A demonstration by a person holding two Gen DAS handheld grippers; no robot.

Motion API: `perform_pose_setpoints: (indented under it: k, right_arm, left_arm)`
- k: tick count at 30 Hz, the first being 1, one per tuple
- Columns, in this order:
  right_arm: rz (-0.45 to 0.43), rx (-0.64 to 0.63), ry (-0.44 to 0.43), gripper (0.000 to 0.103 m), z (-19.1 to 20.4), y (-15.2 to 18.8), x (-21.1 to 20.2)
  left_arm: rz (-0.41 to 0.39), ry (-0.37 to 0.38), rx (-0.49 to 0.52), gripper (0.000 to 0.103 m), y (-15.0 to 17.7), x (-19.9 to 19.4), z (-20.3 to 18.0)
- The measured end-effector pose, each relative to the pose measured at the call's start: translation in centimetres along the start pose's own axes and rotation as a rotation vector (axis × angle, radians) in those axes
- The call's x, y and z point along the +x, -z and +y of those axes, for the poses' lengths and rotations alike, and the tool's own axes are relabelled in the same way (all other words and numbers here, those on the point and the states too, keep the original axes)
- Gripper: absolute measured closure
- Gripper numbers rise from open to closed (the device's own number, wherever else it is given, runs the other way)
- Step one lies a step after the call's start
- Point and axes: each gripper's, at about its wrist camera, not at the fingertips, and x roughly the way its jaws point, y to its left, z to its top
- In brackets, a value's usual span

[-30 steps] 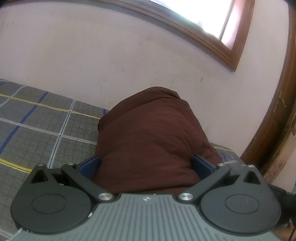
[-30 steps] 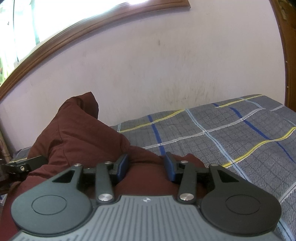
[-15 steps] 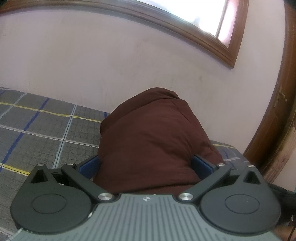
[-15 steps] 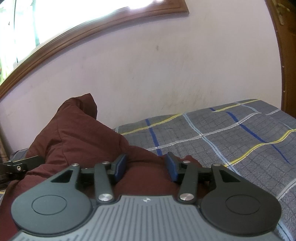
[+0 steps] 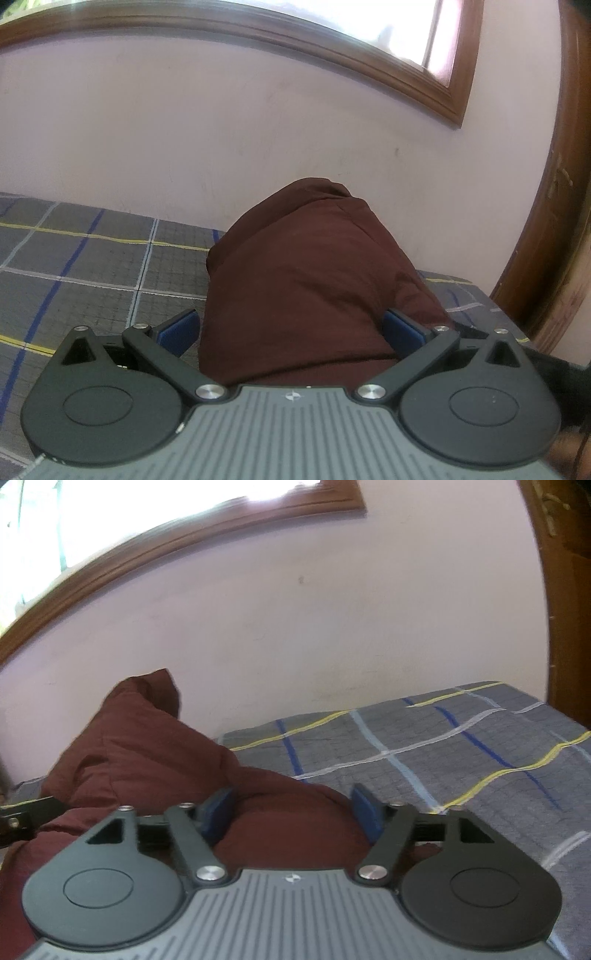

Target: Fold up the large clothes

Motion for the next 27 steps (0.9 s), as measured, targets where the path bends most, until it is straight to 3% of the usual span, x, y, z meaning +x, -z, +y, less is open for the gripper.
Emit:
perform_pose_setpoints:
  k: [2, 6, 13, 27]
  right_arm:
    - [0.013, 0.016, 0.06, 0.0, -0.1, -0.1, 0.0]
    - [0.043, 0.081, 0.051, 0.0, -1.4, -0.3, 0.1]
    - [-0.005, 0.006, 0.103, 0.0, -0.1, -0.4, -1.0]
    - [-0.025, -0.031, 0.105, 0.0, -0.1, -0.9, -2.2]
  left_arm:
    - [0.001, -0.002, 0.007, 0.0, 0.0, -0.3, 0.0]
    - [0.001, -0.008, 0.026, 0.0, -0.1, -0.8, -0.2]
    - [-0.005, -0.032, 0.069, 0.0, -0.1, -2.0, -0.5]
    - [-0.016, -0.083, 0.14, 0.0, -0.2, -3.5, -1.6]
